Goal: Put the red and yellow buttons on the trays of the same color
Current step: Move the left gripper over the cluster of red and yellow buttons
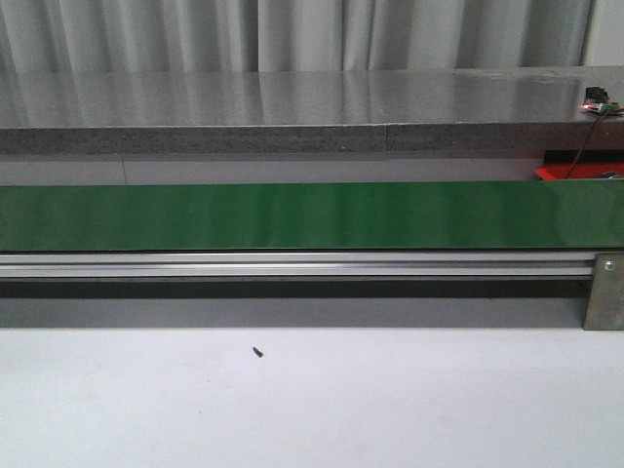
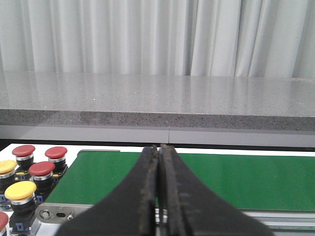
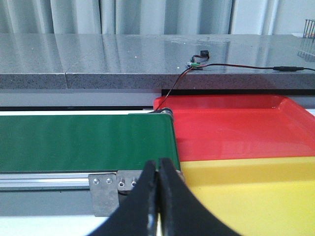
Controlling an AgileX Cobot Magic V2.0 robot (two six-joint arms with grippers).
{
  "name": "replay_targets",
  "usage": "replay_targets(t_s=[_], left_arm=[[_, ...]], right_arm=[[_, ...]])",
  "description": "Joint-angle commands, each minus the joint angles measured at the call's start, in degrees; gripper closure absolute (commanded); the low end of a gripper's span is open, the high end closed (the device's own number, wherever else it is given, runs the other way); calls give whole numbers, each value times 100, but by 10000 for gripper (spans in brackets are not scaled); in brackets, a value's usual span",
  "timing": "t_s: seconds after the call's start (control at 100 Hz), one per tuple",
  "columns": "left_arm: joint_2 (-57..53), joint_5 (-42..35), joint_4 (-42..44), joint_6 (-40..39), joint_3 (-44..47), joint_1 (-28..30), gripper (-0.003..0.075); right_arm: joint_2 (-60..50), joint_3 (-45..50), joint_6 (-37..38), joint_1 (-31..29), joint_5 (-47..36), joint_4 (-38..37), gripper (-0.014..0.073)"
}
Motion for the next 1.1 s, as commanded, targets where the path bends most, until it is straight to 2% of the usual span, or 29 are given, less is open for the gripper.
replay_targets(t_s=[0.0, 0.4, 0.62, 0.79, 1.09], left_arm=[[-194, -423, -58, -47, 236, -49, 740], [-194, -565, -68, -47, 105, -49, 740], [36, 259, -315, -47, -648, 90, 740], [692, 1299, -298, -56, -1469, 285, 740], [2260, 1556, -285, -56, -2465, 715, 722]], right_arm=[[-106, -108, -21, -35, -471, -46, 660], [-106, -108, -21, -35, -471, -46, 660], [-106, -108, -21, -35, -471, -46, 660], [-106, -108, -21, -35, -471, -46, 660], [-106, -108, -21, -35, -471, -46, 660]])
